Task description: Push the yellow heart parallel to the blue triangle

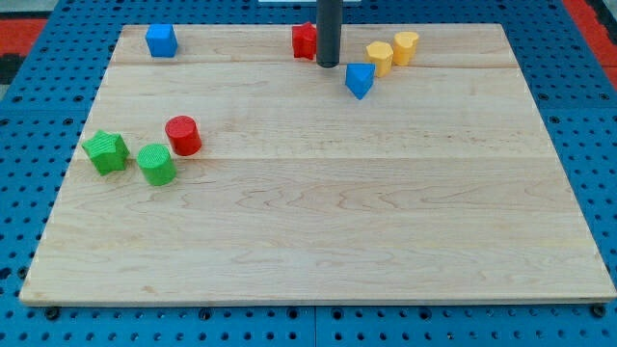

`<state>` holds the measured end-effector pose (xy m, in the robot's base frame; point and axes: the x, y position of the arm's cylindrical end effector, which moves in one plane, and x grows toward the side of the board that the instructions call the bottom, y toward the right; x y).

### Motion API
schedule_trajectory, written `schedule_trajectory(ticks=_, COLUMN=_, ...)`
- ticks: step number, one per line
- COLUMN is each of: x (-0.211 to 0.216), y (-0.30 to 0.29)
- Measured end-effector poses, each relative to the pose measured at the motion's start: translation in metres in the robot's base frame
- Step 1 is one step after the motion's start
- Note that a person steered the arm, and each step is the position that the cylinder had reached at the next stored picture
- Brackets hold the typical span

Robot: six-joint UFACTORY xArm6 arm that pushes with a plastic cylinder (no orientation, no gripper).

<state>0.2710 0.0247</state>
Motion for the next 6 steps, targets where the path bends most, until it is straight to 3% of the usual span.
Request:
schedule_trajectory(ticks=3, x=-0.012, y=0.016)
schedule_trajectory(ticks=5, x=-0.045, y=0.090)
schedule_trajectory(ticks=6, x=-0.018, y=0.140)
